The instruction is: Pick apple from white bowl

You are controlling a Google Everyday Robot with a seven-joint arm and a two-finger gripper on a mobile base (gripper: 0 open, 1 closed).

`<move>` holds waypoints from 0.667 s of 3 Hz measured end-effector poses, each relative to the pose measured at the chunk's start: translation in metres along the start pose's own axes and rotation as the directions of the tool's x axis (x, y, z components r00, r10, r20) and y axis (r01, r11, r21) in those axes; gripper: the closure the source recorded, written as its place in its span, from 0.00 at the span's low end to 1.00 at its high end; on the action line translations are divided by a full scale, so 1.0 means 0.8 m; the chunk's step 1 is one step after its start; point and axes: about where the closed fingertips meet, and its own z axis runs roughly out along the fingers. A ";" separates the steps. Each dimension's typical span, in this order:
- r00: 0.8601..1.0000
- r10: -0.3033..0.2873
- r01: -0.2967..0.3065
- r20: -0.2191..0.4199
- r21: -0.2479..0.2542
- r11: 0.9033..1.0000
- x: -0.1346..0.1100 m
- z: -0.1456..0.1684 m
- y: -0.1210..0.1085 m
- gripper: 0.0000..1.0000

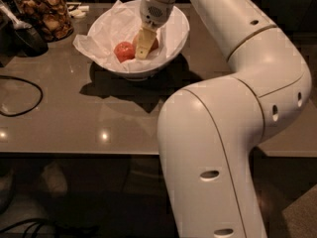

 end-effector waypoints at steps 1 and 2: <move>1.000 -0.015 0.015 0.014 0.011 1.000 -0.005 -0.013 0.000 1.00; 0.999 -0.045 0.044 0.030 0.031 0.999 -0.012 -0.038 0.002 1.00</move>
Offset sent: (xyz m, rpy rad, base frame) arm -0.0169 -0.0213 0.0722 -0.0107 -0.0133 0.0805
